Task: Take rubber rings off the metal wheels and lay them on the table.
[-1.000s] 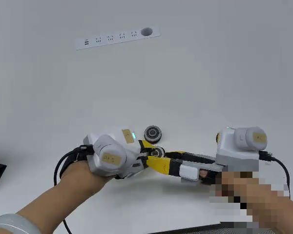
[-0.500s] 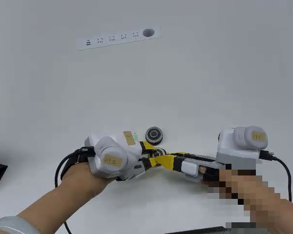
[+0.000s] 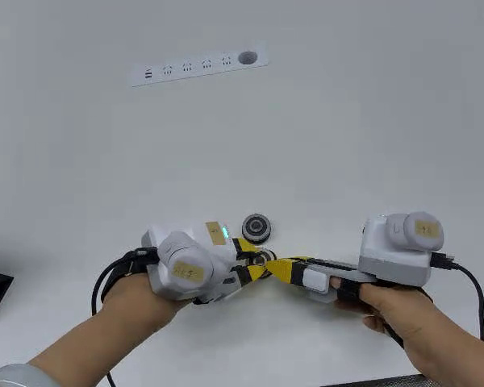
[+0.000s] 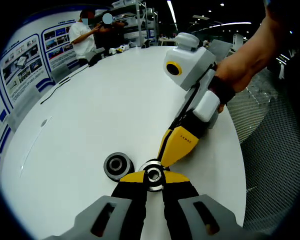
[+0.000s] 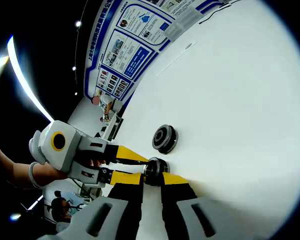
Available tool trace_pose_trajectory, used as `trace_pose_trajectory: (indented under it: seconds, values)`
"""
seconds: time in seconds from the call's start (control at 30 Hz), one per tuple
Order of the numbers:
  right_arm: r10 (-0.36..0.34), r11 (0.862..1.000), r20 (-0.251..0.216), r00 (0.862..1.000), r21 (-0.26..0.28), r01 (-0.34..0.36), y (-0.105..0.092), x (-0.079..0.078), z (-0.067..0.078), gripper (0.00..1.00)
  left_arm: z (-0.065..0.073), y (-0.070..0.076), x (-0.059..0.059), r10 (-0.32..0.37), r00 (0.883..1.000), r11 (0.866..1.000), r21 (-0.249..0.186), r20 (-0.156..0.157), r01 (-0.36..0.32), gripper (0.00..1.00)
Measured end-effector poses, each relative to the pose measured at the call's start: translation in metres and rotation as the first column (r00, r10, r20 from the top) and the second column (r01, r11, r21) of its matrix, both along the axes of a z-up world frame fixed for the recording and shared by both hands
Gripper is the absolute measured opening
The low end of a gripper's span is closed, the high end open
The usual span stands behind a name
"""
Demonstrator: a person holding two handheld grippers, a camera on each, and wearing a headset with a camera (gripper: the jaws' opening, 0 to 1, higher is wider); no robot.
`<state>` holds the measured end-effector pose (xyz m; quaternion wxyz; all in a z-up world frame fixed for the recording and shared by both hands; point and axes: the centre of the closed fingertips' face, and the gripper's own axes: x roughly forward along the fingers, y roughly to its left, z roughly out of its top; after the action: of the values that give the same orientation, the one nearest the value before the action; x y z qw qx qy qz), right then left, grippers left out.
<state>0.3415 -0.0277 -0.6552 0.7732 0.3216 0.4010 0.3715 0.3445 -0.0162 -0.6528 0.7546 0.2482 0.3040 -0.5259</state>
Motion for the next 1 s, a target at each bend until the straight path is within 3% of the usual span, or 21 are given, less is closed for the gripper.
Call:
trace_pose_trajectory:
  seconds: [0.2,0.43,1.0]
  values:
    - [-0.014,0.999,-0.004,1.0,-0.036,0.013,-0.0031,0.0023,-0.0057,0.06,-0.0002,-0.0001,0.0,-0.003,1.0,1.0,0.002,0.0,0.003,0.11]
    - [-0.013,0.999,0.007,1.0,-0.045,0.013,-0.0037,0.0026,-0.0053,0.05,0.0003,-0.0006,-0.0002,-0.004,1.0,1.0,0.003,0.0,0.004,0.11]
    - [0.04,0.987,0.113,0.993,-0.158,-0.022,-0.0034,0.0029,-0.0015,0.02,0.0013,-0.001,-0.0001,-0.003,1.0,1.0,0.014,-0.004,0.003,0.11]
